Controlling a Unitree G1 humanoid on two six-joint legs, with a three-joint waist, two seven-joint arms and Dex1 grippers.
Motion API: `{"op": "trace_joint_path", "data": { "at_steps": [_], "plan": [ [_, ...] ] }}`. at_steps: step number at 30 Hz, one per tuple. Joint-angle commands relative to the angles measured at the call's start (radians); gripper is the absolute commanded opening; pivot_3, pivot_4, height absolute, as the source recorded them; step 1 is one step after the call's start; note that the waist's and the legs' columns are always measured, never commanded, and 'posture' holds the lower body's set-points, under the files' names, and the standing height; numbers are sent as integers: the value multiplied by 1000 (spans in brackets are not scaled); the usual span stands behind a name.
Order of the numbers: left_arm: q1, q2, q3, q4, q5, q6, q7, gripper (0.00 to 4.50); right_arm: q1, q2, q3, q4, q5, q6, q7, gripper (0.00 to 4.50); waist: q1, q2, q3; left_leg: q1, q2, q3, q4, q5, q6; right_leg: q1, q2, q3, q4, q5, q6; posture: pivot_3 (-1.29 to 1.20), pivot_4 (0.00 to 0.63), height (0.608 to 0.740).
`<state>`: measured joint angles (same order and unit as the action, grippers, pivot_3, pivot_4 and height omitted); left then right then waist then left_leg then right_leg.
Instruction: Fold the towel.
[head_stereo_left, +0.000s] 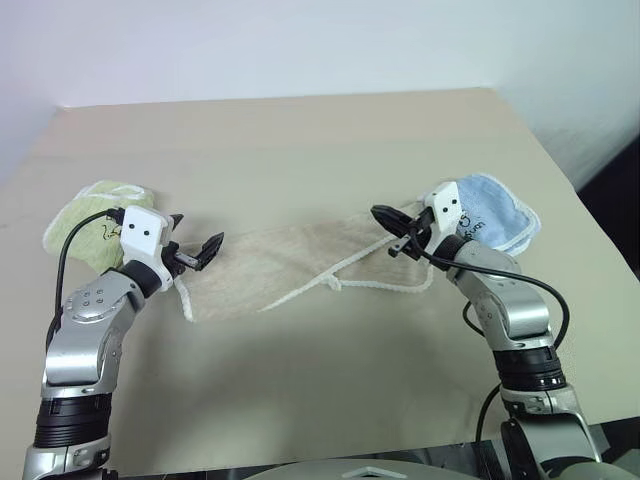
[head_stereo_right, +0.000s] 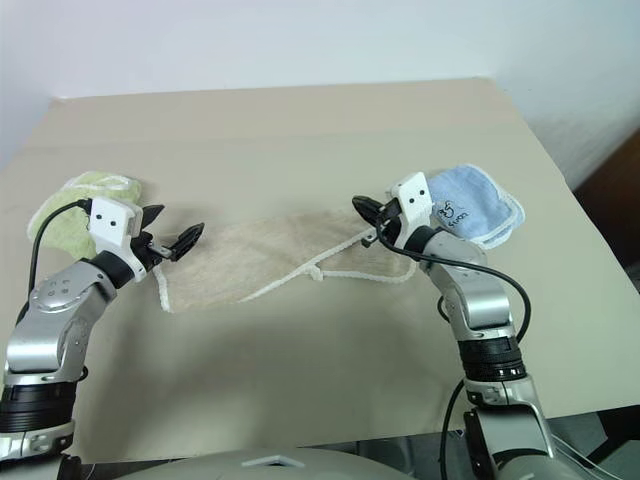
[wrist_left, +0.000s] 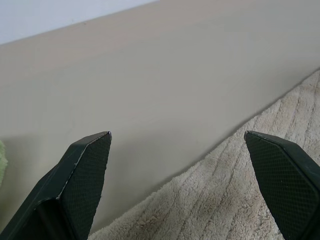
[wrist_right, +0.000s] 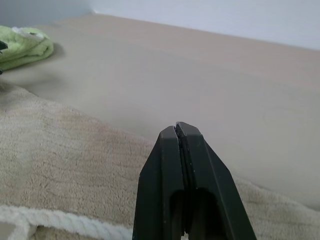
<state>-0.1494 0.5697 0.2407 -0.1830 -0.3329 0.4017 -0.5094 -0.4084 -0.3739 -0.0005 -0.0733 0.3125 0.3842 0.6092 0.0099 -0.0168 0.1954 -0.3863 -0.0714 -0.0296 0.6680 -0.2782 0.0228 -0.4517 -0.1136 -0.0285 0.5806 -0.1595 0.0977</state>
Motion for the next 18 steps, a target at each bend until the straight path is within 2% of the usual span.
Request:
{"op": "trace_joint_path", "data": {
  "at_steps": [1,18],
  "plan": [
    [-15,18,17,-33,4,-17,-4,4471,-11,4,-7,-22,-5,-27,-7,0,0,0,0,0,0,0,0,0,0,0,0,0,0,0,0,0,150,731],
    [-41,22,0,-15,13,-24,-33,4471,27,-6,-18,-62,-6,-33,-21,0,0,0,0,0,0,0,0,0,0,0,0,0,0,0,0,0,150,731]
  ]
}}
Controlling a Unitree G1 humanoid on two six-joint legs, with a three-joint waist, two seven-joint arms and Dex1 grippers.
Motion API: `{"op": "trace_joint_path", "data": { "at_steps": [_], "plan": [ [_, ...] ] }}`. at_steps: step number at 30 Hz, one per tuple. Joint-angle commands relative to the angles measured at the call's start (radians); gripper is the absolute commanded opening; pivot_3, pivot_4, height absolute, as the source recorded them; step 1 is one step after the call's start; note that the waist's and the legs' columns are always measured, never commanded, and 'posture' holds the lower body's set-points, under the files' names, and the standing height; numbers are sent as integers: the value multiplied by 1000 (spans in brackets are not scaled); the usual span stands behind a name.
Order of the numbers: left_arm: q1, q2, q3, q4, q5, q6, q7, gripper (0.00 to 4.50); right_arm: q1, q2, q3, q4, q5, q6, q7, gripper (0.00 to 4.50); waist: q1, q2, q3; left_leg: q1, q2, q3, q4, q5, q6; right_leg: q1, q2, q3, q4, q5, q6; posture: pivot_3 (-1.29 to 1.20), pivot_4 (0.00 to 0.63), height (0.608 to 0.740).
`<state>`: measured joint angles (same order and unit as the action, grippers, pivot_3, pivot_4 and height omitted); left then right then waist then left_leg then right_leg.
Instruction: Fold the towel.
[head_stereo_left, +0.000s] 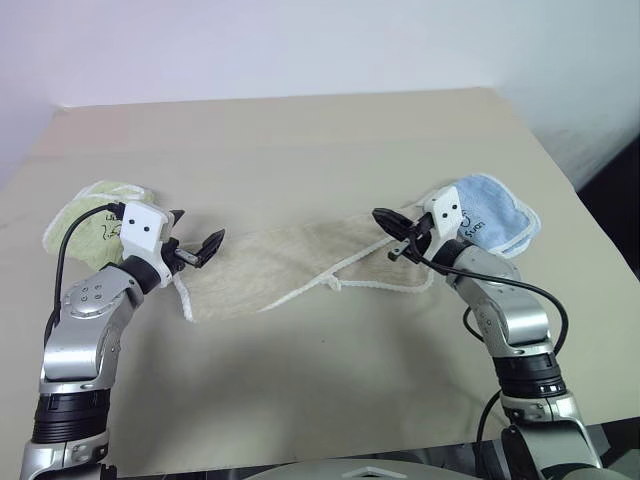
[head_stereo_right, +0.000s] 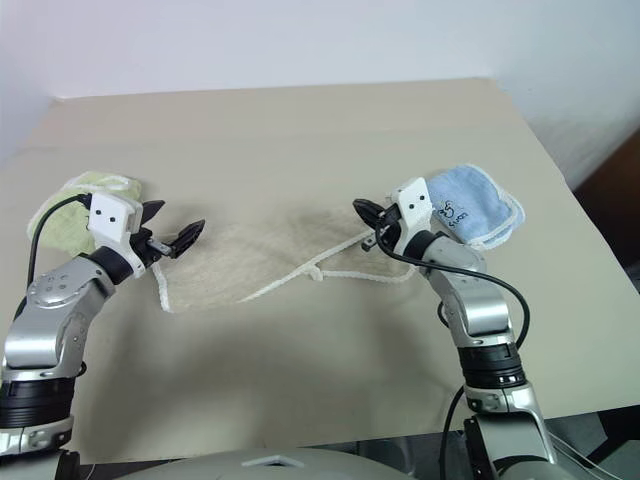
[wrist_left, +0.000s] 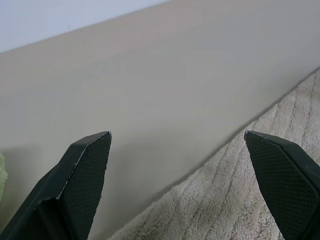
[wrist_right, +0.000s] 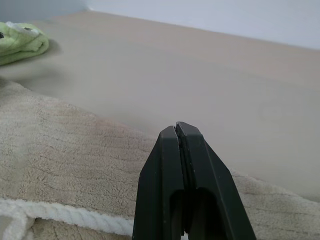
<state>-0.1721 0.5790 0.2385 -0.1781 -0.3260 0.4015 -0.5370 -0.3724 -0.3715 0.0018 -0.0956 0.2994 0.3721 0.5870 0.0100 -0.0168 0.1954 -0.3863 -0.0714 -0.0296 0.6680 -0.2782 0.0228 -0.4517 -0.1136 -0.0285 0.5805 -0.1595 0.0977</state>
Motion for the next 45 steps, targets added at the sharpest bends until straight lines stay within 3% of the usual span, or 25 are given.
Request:
{"op": "trace_joint_path", "data": {
  "at_steps": [1,5,9,17,20,26,34,37,45],
  "plan": [
    [-20,11,-2,-18,10,-27,-5,4471,-12,-10,-22,-32,5,-25,4,0,0,0,0,0,0,0,0,0,0,0,0,0,0,0,0,0,150,731],
    [-18,35,-11,-23,24,-37,-36,4471,-45,-2,-13,7,-3,-38,3,0,-1,0,0,0,0,0,0,0,0,0,0,0,0,0,0,0,150,731],
    [10,126,0,-50,-2,-34,-149,4471,-64,2,-3,28,-4,-49,17,0,-4,0,0,0,0,0,-1,0,0,0,0,0,0,0,0,0,150,731],
    [64,452,-36,-17,-69,-104,-649,4471,-47,33,14,30,-12,-57,-1,0,-13,1,0,-2,0,0,-1,0,0,-3,0,0,0,0,-1,0,150,731],
    [50,524,-79,-4,-69,-151,-789,4471,-45,42,18,35,-16,-60,-7,0,-20,1,1,-4,0,0,-1,0,0,-5,0,0,-1,-1,-2,0,150,731],
    [-20,578,-230,76,71,-326,-929,4471,-45,51,15,27,-17,-57,-23,0,-23,1,1,-4,0,1,-1,0,0,-6,0,0,0,-1,-2,0,150,731],
    [-129,487,-384,160,208,-431,-901,4471,-42,43,7,13,-17,-53,-32,0,-22,1,1,-4,0,1,-1,0,0,-6,0,0,0,0,0,0,150,731],
    [-148,453,-411,192,234,-443,-886,3914,-38,39,7,3,-16,-48,-35,0,-22,1,1,-4,0,1,-1,0,0,-6,0,0,1,0,0,0,150,731],
    [-165,430,-372,224,184,-415,-885,1389,-36,28,2,-4,-15,-42,-35,0,-20,2,1,-4,0,1,0,0,0,-5,0,0,2,0,0,0,150,731]
  ]
}}
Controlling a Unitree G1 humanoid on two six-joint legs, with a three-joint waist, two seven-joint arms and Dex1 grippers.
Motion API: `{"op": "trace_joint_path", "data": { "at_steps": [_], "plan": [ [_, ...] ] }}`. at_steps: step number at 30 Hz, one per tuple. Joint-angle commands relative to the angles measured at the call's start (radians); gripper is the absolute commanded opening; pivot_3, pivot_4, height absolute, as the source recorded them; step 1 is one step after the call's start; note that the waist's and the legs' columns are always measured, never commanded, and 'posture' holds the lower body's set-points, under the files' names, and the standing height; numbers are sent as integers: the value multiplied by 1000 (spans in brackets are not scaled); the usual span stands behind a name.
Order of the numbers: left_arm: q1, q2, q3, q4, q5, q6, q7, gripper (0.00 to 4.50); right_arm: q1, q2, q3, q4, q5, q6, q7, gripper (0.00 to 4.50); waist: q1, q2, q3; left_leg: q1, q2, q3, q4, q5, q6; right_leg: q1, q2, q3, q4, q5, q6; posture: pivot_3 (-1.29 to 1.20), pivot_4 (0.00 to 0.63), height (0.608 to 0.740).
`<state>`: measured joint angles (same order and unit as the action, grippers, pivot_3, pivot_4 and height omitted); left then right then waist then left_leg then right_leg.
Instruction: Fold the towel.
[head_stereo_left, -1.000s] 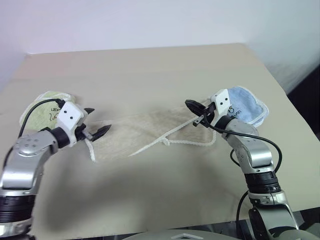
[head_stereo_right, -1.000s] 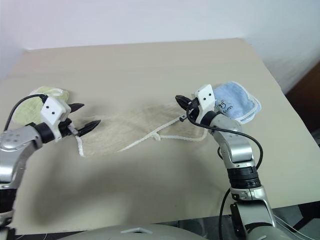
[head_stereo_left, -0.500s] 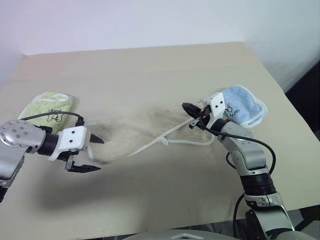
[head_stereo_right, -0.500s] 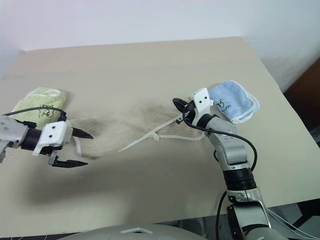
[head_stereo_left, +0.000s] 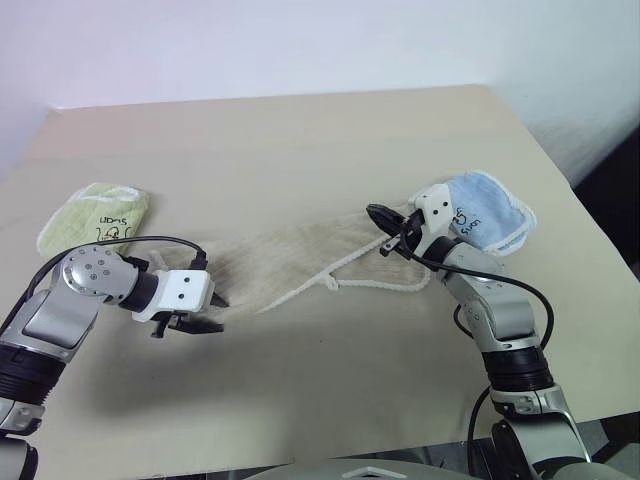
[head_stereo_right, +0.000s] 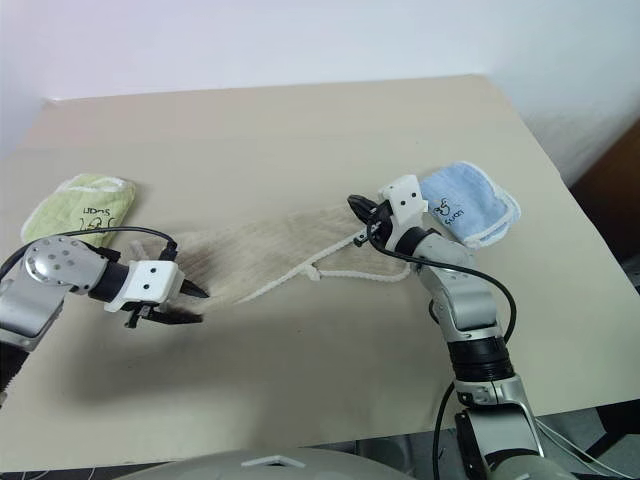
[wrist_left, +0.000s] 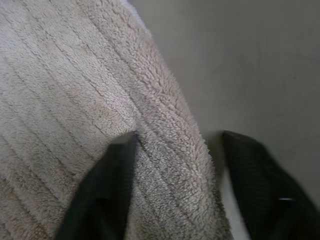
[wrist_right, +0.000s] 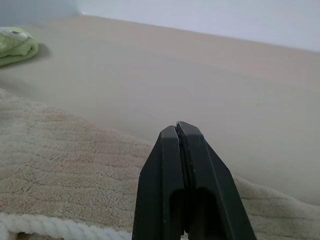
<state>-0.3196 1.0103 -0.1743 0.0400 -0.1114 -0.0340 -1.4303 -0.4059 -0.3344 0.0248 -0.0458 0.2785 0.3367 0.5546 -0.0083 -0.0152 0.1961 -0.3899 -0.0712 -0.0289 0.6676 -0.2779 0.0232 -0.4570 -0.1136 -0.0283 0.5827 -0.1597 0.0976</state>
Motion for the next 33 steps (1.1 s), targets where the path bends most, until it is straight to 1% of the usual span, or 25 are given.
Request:
{"op": "trace_joint_path", "data": {
  "at_steps": [1,4,9,13,16,20,27,30,32,33],
  "plan": [
    [-12,-5,54,-1,-60,48,4,955,-4,-9,-20,-55,6,-6,-2,0,-3,0,0,0,0,0,0,0,0,0,0,0,0,0,0,0,150,731],
    [15,-3,93,-9,-123,116,2,20,-6,-11,-20,-55,7,-3,-1,0,-6,0,0,0,0,0,0,0,0,0,0,0,0,0,0,0,150,731],
    [34,3,175,-27,-224,225,7,20,-7,-19,-20,-54,7,-2,8,0,-6,0,0,0,0,0,-1,0,0,-1,0,0,0,0,0,0,150,731],
    [53,51,204,7,-175,156,7,20,-22,-84,-5,-24,-57,-51,28,0,-4,0,0,0,0,0,0,0,0,-1,0,0,0,0,0,0,150,731],
    [60,71,214,17,-167,136,7,20,-29,-183,22,33,-155,-150,67,0,-4,0,0,0,0,0,0,0,0,0,0,0,-1,0,0,0,150,731],
    [76,98,208,52,-111,63,13,20,-58,-318,43,152,-254,-307,128,0,-5,0,0,0,0,1,0,0,0,-1,0,0,-1,0,0,0,150,731],
    [54,69,187,54,-105,60,27,20,-135,-432,109,377,-400,-566,190,0,-7,0,0,0,0,2,0,0,0,0,0,0,-1,0,0,0,150,731],
    [47,64,184,55,-98,60,32,0,-163,-457,110,421,-403,-630,224,598,-6,0,0,0,0,2,0,0,0,0,0,0,-1,0,0,0,150,731],
    [44,61,182,52,-96,63,34,0,-171,-476,109,436,-421,-689,220,1199,-6,0,0,0,0,2,0,0,0,0,0,0,-1,0,0,0,150,731],
    [44,59,183,50,-96,65,37,0,-168,-491,106,436,-429,-728,221,1566,-6,0,0,0,0,2,0,0,0,0,0,0,-1,0,0,0,150,731]
  ]
}}
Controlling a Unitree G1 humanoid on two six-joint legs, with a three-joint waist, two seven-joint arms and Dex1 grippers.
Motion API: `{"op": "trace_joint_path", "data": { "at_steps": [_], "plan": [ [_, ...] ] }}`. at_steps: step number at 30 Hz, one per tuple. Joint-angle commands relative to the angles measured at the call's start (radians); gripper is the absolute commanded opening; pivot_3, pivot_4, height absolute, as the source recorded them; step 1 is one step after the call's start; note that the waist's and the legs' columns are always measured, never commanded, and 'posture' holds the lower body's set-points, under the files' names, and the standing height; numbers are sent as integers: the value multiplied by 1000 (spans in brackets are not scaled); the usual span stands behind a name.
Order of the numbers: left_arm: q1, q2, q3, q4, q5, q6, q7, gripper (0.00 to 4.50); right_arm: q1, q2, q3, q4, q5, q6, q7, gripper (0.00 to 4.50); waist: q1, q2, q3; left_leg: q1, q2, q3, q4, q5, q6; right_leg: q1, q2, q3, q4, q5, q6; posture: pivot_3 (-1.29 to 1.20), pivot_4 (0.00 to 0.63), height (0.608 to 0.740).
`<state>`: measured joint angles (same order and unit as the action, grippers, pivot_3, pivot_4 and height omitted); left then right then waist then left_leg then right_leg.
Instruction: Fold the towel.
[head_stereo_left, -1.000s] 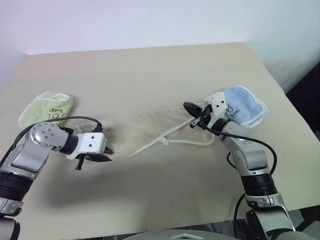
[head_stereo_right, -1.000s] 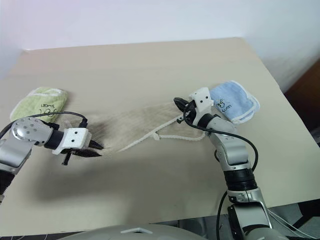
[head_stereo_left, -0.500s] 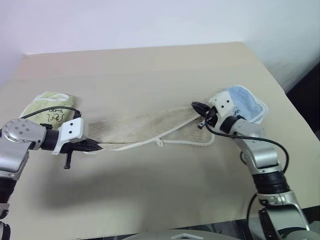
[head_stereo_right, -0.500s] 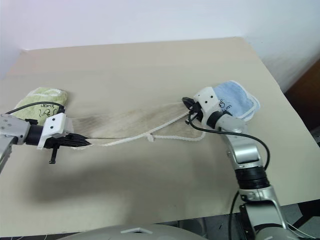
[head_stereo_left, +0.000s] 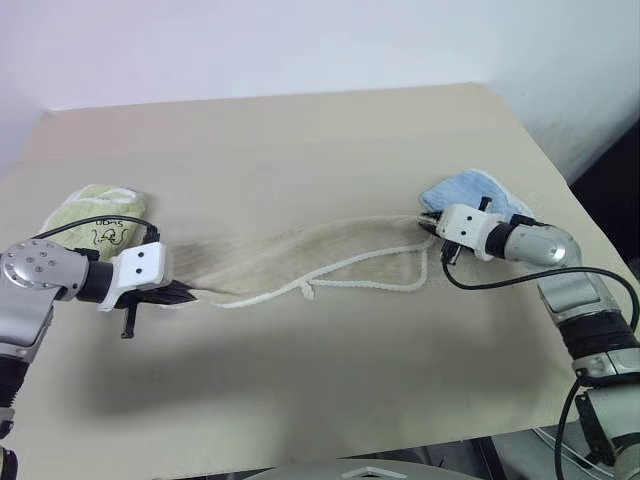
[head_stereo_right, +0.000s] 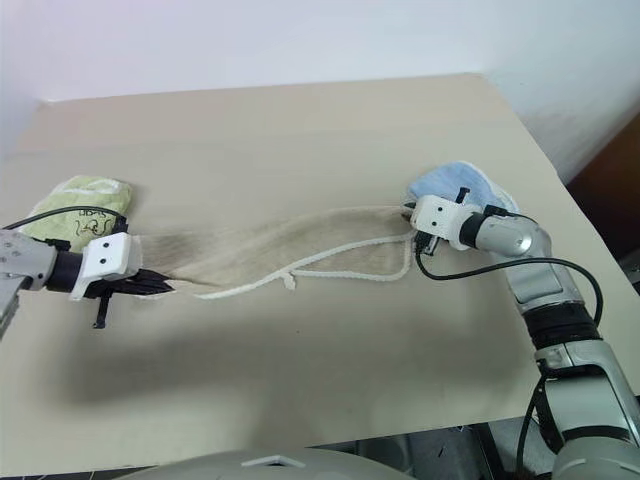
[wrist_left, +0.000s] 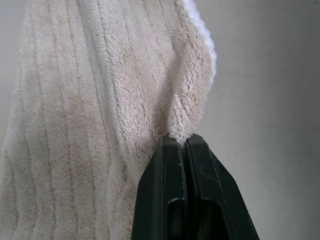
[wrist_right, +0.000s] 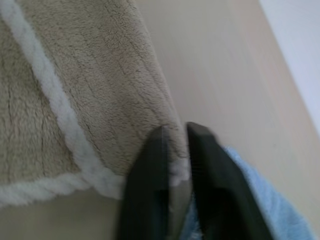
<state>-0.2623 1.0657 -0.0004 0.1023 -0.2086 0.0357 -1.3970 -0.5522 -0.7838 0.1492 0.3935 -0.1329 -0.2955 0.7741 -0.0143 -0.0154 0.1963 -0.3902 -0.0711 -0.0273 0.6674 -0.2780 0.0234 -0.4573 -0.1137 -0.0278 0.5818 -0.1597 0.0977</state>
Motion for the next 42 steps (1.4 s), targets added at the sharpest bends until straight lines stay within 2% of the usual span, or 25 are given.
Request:
{"op": "trace_joint_path", "data": {
  "at_steps": [1,7,12,22,30,33,42],
  "plan": [
    [-15,3,7,-14,3,-3,7,0,-17,-57,-21,-4,-20,-132,8,1912,0,0,0,0,0,0,0,0,0,0,0,0,0,0,0,0,150,731],
    [-17,-3,4,-24,3,4,16,0,25,-141,-22,-25,-37,-311,28,3919,1,0,0,0,0,0,0,0,0,1,0,0,0,0,0,0,150,731],
    [-24,-13,-5,-27,4,10,20,0,26,-173,-3,14,-136,-421,-22,3919,-1,0,0,1,0,0,0,0,0,0,0,1,1,0,0,0,150,731],
    [-26,-22,-12,-38,0,20,27,0,-15,-134,58,117,-405,-547,-291,3919,0,0,0,1,0,0,0,0,0,1,0,1,1,0,0,0,150,731],
    [-13,-16,-4,-47,-2,26,28,0,-43,-120,83,135,-469,-579,-399,3919,-1,0,0,1,0,0,0,0,0,1,0,1,1,0,0,0,150,731],
    [-10,-15,-2,-52,-4,28,29,0,-49,-121,87,144,-478,-586,-416,3307,-1,0,0,1,0,0,0,0,0,1,0,1,1,0,0,0,150,731],
    [-8,-16,0,-52,-4,27,32,0,-58,-129,106,167,-480,-603,-436,242,-1,0,0,1,0,0,1,0,0,1,0,1,1,0,0,0,150,731]
  ]
}}
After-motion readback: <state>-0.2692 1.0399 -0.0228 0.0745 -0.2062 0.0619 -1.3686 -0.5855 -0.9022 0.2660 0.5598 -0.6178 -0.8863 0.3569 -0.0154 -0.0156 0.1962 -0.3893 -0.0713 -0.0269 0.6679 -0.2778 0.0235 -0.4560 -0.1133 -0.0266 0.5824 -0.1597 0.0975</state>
